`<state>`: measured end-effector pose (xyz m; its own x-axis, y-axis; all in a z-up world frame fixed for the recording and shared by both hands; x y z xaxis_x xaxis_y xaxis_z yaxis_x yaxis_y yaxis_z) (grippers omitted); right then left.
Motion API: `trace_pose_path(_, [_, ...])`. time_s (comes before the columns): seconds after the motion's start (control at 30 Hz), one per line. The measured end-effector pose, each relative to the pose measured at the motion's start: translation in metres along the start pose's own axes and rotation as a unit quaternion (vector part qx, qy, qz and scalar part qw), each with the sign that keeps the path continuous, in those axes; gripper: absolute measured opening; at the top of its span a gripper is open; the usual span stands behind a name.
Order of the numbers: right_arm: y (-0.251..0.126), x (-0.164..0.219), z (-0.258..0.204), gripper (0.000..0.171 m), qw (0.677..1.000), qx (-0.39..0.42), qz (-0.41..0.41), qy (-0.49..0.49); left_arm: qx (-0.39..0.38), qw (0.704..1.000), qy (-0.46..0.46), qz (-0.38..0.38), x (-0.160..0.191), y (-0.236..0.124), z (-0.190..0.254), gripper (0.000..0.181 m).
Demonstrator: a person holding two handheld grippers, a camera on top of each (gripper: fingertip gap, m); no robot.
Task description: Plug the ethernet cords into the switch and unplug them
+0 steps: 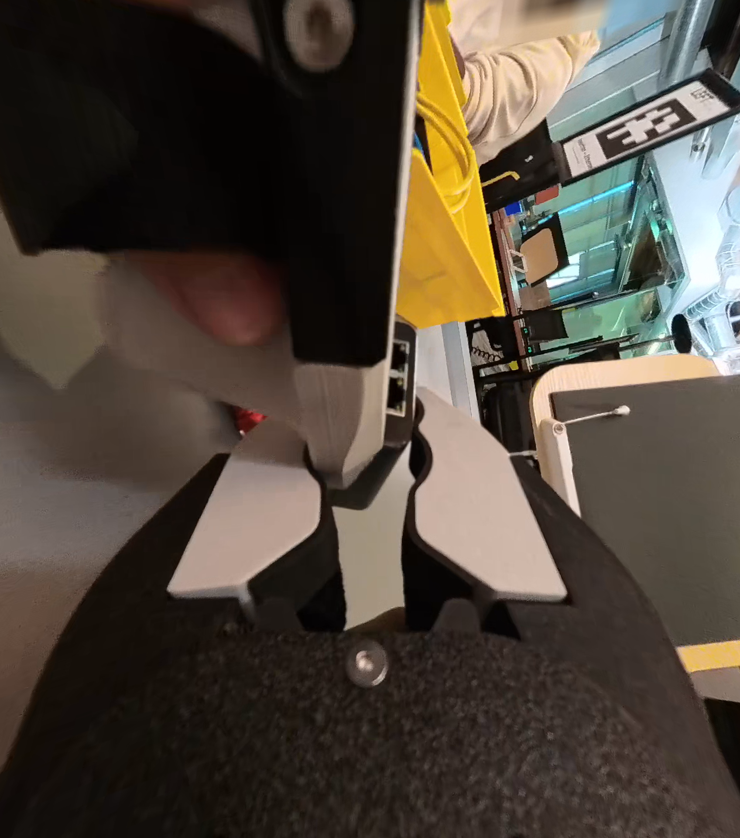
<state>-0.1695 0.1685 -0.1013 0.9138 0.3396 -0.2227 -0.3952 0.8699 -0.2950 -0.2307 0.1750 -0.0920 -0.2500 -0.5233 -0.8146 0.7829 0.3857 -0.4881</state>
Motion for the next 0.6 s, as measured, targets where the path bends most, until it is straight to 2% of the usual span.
trace_pose_path(0.13, [-0.001,0.002,0.005,0.027,1.000,0.008,0.012,0.013,0.031,0.999,-0.008,0.016,-0.004,-0.003,-0.001,0.059])
trace_pose_path(0.23, [-0.001,0.022,0.012,0.027,0.999,0.051,-0.010,-0.004,0.048,0.999,0.002,0.014,-0.004,-0.014,-0.012,0.047])
trace_pose_path(0.3, [0.001,0.049,0.016,0.027,0.996,0.078,-0.031,0.006,0.047,0.998,0.027,-0.038,0.010,-0.015,-0.026,0.039])
trace_pose_path(0.37, [0.002,0.075,0.016,0.027,0.993,0.107,-0.046,0.027,0.057,0.991,0.065,-0.100,0.029,-0.013,-0.034,0.039])
trace_pose_path(0.43, [0.003,0.092,0.011,0.027,0.989,0.130,-0.053,0.038,0.046,0.983,0.124,-0.129,0.040,-0.011,-0.041,0.039])
trace_pose_path(0.5, [0.006,0.099,0.004,0.027,0.990,0.127,-0.048,0.032,0.038,0.974,0.172,-0.141,0.041,-0.008,-0.047,0.040])
trace_pose_path(0.6, [0.007,0.096,0.006,0.027,0.990,0.132,-0.037,0.033,0.056,0.973,0.163,-0.153,0.039,-0.004,-0.052,0.038])
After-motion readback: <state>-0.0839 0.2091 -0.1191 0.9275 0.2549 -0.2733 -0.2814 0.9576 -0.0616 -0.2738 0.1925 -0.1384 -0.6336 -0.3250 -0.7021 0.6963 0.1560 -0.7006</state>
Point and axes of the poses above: each gripper's, where its closed fingertips meet, y out along the fingers, x out of its underside, z = x × y across the jaws, the point moved 6 cm from there along -y, back along the fingers, and after that the axes turned 12 degrees about -y, right-handed, at the moved point
